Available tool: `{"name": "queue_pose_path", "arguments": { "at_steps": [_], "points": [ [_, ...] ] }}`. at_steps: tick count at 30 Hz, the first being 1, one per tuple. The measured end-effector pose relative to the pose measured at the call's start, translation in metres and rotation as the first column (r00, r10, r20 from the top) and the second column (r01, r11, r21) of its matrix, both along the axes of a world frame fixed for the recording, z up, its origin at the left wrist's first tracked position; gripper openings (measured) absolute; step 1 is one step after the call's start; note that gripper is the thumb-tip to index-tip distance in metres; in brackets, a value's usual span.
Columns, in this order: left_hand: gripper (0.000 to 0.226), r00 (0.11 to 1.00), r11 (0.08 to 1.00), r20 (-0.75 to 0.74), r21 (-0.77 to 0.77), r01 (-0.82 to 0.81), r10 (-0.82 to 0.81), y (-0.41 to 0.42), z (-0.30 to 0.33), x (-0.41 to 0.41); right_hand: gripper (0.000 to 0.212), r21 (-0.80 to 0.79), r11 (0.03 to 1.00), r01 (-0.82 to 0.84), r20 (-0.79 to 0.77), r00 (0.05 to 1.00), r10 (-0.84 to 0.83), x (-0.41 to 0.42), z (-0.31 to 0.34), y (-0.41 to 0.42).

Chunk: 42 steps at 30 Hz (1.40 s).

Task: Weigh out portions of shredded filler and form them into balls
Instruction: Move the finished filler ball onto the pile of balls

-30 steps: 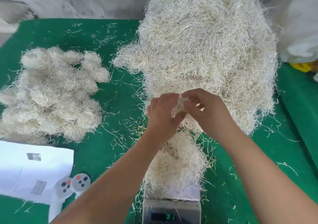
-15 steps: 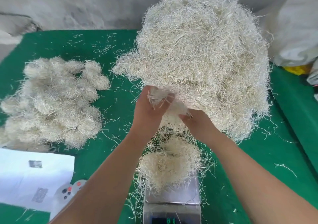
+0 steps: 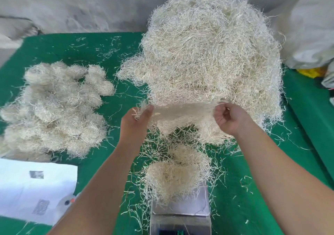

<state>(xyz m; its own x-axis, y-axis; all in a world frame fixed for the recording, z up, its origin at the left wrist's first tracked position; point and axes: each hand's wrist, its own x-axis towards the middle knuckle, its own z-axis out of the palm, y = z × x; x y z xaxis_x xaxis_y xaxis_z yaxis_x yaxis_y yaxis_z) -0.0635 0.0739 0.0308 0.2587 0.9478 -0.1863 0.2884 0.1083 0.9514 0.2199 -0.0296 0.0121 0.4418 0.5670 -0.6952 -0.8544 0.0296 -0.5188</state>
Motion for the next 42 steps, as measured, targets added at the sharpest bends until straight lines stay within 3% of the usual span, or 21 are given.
{"name": "queue_pose_path", "arguments": {
  "at_steps": [5,7,9,11,13,15,18,20,22,23,24,26,28,29,31,33,35,37,39,41,42],
  "points": [
    [0.063,0.994,0.994,0.037,-0.013,-0.106,0.106,0.008,-0.003,-0.010,0.023,0.056,0.977,0.207,0.036,0.977,-0.209,0.037,0.013,0.003],
    [0.076,0.967,0.971,0.085,-0.039,-0.236,0.239,0.012,-0.004,-0.012,0.021,-0.012,0.980,0.201,0.241,0.951,-0.192,0.041,0.017,0.009],
    [0.091,0.917,0.927,0.162,-0.164,-0.338,0.363,0.010,-0.001,-0.012,0.029,-0.228,0.972,0.050,0.535,0.841,0.082,0.037,0.014,0.012],
    [0.096,0.848,0.887,0.317,-0.334,-0.320,0.425,0.005,0.008,-0.009,0.051,-0.516,0.845,-0.138,0.692,0.514,0.507,0.031,0.001,0.008],
    [0.087,0.738,0.857,0.490,-0.459,-0.236,0.465,0.005,0.016,-0.006,0.074,-0.673,0.690,-0.267,0.669,0.180,0.721,0.023,-0.008,0.002],
    [0.062,0.677,0.850,0.580,-0.509,-0.133,0.453,0.006,0.022,-0.003,0.096,-0.777,0.539,-0.325,0.593,-0.094,0.800,0.015,-0.011,-0.002],
    [0.024,0.716,0.895,0.637,-0.444,0.036,0.287,0.006,0.028,0.008,0.120,-0.939,0.341,-0.031,0.300,-0.559,0.773,-0.004,-0.017,-0.002],
    [0.033,0.730,0.910,0.664,-0.386,0.150,0.161,0.003,0.033,0.022,0.100,-0.941,0.326,0.085,0.186,-0.675,0.714,-0.027,-0.017,0.005],
    [0.044,0.907,0.970,0.413,-0.179,0.165,-0.078,0.004,0.037,0.036,0.044,-0.885,0.453,0.104,0.289,-0.640,0.712,-0.045,-0.013,0.016],
    [0.046,0.946,0.964,0.196,-0.001,0.265,-0.260,0.004,0.035,0.039,0.025,-0.846,0.524,0.098,0.383,-0.573,0.725,-0.048,-0.008,0.023],
    [0.049,0.908,0.902,-0.057,0.103,0.420,-0.416,0.004,0.034,0.039,0.024,-0.814,0.572,0.100,0.460,-0.490,0.741,-0.049,-0.003,0.028],
    [0.069,0.612,0.713,-0.504,-0.012,0.701,-0.610,0.009,0.027,0.031,0.027,-0.780,0.626,0.017,0.592,-0.307,0.745,-0.038,0.004,0.034],
    [0.078,0.321,0.618,-0.744,-0.154,0.771,-0.586,0.015,0.018,0.021,0.028,-0.721,0.686,-0.103,0.693,-0.089,0.715,-0.025,0.009,0.036],
    [0.072,0.268,0.615,-0.804,-0.148,0.775,-0.531,0.019,0.016,0.021,0.027,-0.680,0.720,-0.140,0.723,0.036,0.690,-0.019,0.010,0.036],
    [0.049,0.335,0.643,-0.813,-0.062,0.763,-0.475,0.024,0.012,0.023,0.020,-0.606,0.773,-0.187,0.706,0.321,0.631,-0.011,0.012,0.038],
    [0.038,0.417,0.675,-0.769,-0.024,0.737,-0.484,0.027,0.012,0.025,0.024,-0.517,0.824,-0.231,0.556,0.642,0.528,-0.004,0.014,0.039],
    [0.037,0.405,0.677,-0.762,-0.059,0.734,-0.505,0.026,0.011,0.016,0.028,-0.367,0.914,-0.171,0.361,0.879,0.310,0.007,0.017,0.035],
    [0.032,0.466,0.708,-0.691,-0.094,0.700,-0.553,0.022,0.006,0.002,0.029,-0.259,0.966,-0.021,0.274,0.957,0.095,0.022,0.020,0.030],
    [0.029,0.599,0.763,-0.571,-0.077,0.642,-0.561,0.017,0.005,-0.008,0.026,-0.184,0.981,0.061,0.270,0.963,-0.009,0.032,0.021,0.025],
    [0.029,0.736,0.829,-0.444,-0.026,0.559,-0.510,0.009,0.011,-0.012,0.036,-0.257,0.966,-0.016,0.481,0.865,0.142,0.033,0.020,0.022],
    [0.026,0.800,0.858,-0.366,0.010,0.514,-0.475,0.002,0.014,-0.014,0.052,-0.373,0.919,-0.130,0.591,0.730,0.343,0.031,0.018,0.021]
  ]
}}
